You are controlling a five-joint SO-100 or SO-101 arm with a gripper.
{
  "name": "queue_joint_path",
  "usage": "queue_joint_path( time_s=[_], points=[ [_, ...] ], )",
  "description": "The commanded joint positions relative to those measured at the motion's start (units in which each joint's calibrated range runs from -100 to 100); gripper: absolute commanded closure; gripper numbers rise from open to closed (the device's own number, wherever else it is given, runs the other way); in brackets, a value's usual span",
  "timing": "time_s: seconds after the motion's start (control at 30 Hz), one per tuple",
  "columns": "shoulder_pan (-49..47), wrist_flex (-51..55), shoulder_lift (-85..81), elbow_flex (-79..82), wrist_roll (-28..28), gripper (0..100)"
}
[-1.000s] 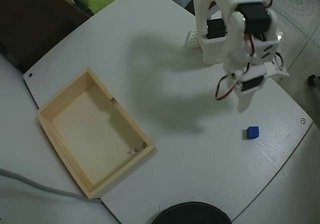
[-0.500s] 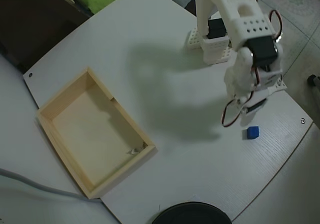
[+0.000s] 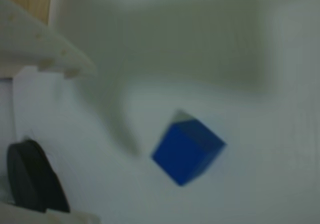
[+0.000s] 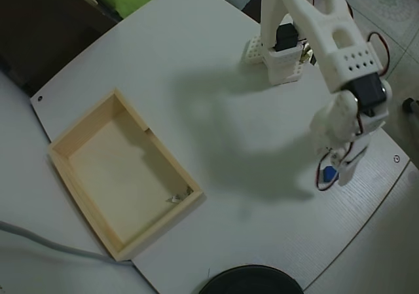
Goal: Pick up the small blue cube and put it into the box
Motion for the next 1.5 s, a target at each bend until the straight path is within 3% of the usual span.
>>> queue_joint_path(
  time_s=[0.0,0.37,1.47],
  points=[
    [-1.4,-0.3,1.6,-4.3,0.3,70],
    [-6.2,-1.3,4.6,-5.9,0.4,71],
    [-1.5,-10.3,4.7,5.2,4.3,71]
  ],
)
